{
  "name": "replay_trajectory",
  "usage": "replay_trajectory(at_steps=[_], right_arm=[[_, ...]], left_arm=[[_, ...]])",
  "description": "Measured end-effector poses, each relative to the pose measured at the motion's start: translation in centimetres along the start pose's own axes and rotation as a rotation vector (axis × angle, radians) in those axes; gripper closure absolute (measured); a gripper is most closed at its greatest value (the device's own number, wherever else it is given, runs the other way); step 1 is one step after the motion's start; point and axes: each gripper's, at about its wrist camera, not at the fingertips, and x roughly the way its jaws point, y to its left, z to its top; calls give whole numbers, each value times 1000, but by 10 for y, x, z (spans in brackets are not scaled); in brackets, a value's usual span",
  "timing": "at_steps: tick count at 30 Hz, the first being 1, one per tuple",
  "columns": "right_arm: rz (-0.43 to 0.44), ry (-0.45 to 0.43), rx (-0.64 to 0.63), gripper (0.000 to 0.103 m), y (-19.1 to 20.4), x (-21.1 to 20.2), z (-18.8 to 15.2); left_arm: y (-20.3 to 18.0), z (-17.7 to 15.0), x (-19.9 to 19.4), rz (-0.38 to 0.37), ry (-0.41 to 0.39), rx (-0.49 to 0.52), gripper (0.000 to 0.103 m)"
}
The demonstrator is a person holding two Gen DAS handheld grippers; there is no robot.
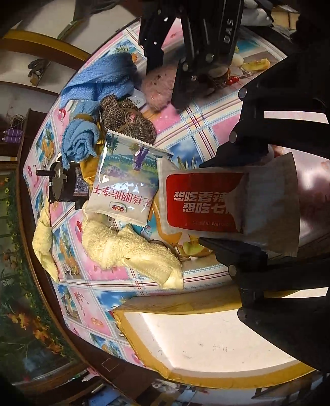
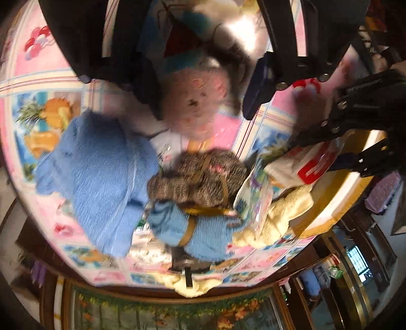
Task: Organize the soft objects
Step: 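Carry the packet and pink ball into the white box and open both tools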
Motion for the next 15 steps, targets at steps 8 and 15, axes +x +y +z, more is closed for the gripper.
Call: replay_trajectory(at_steps=[8,15], right_arm=[[82,-24,-6,68,5,-29,-13],[311,-155,-43,68,32,-92,8]], left_arm=[[24,-19,-72,-176,-174,-187,57],[76,-32,-161,-253,-348,-355,57]])
